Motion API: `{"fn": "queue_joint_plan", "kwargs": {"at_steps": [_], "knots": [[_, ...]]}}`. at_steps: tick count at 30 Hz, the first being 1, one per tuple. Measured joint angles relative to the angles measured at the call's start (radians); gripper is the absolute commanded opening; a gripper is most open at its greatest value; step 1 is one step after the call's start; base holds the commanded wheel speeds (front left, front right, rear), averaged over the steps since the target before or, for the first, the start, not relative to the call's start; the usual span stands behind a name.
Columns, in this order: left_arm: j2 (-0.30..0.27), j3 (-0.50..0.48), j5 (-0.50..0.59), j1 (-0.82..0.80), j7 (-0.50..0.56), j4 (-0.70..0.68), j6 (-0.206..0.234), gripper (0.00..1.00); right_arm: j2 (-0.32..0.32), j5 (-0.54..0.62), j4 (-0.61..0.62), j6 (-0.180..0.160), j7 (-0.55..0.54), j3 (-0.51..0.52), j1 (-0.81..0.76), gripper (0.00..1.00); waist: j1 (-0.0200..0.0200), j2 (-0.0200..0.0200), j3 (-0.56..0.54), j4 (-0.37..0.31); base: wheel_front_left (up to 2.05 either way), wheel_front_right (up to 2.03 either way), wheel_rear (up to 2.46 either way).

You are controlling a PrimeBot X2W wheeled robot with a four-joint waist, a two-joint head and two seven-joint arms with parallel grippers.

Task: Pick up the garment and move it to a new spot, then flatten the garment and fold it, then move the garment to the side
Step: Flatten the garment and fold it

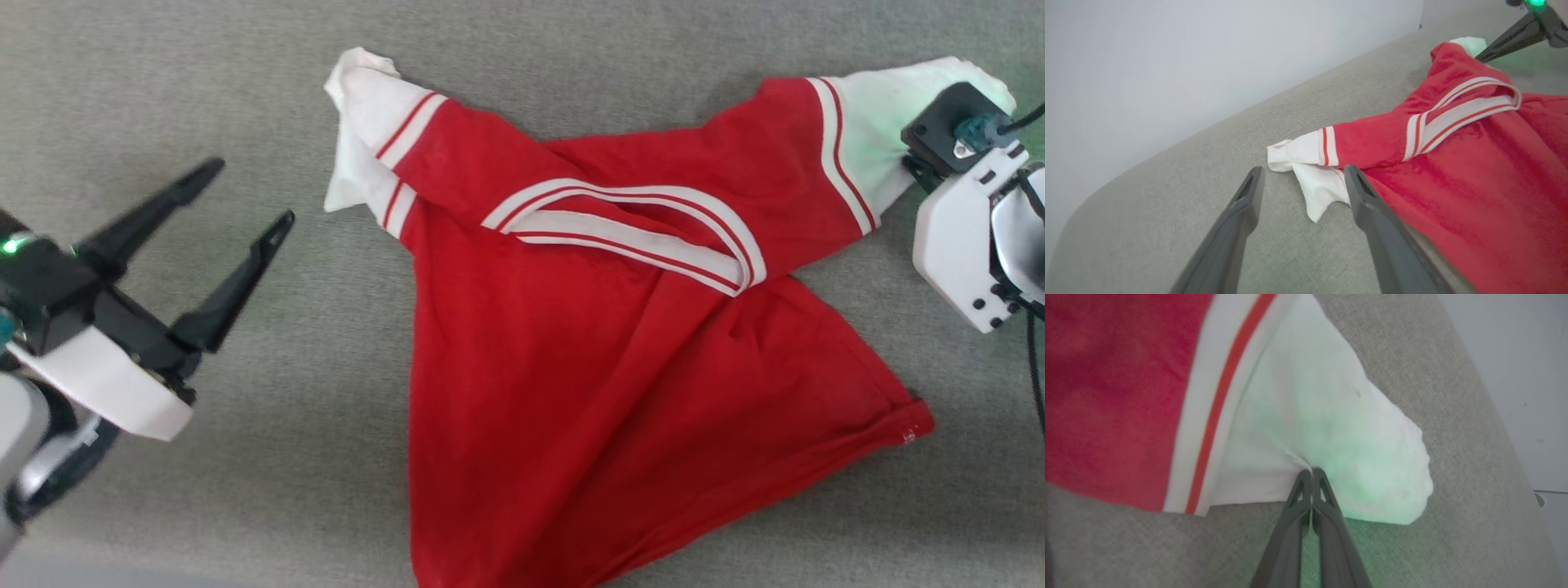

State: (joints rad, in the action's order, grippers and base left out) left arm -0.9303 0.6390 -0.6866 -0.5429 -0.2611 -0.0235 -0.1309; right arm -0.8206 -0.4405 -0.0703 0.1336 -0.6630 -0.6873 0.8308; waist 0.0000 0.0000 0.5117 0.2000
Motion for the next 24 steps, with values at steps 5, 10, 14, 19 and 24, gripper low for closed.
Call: {"fn": "queue_joint_plan", "kwargs": {"at_steps": [5,10,14,19,24], "knots": [[-0.133,0.263,-0.045,-0.258,0.035,0.010,-0.001,1.00,0.040,0.024,0.022,0.000,-0.011,0.022,0.017,0.00,0.0000,0.0000,0.032,-0.029,0.00,0.00,0.00],[-0.145,0.535,-0.062,-0.510,0.054,0.114,-0.001,1.00,0.072,0.048,0.036,0.000,-0.018,0.034,0.045,0.00,0.0000,0.0000,0.068,-0.055,0.00,0.00,0.00],[-0.116,0.630,-0.102,-0.640,0.043,0.203,-0.001,1.00,0.091,0.062,0.040,-0.001,-0.023,0.036,0.058,0.00,0.0000,0.0000,0.090,-0.067,0.00,0.00,0.00],[-0.085,0.640,-0.061,-0.664,0.045,0.259,-0.001,1.00,0.104,0.067,0.040,-0.003,-0.023,0.040,0.069,0.00,0.0000,0.0000,0.108,-0.073,0.00,0.00,0.00],[-0.084,0.643,-0.032,-0.640,0.045,0.274,-0.001,1.00,0.116,0.073,0.036,-0.003,-0.022,0.040,0.072,0.00,0.0000,0.0000,0.112,-0.080,0.00,0.00,0.00]]}}
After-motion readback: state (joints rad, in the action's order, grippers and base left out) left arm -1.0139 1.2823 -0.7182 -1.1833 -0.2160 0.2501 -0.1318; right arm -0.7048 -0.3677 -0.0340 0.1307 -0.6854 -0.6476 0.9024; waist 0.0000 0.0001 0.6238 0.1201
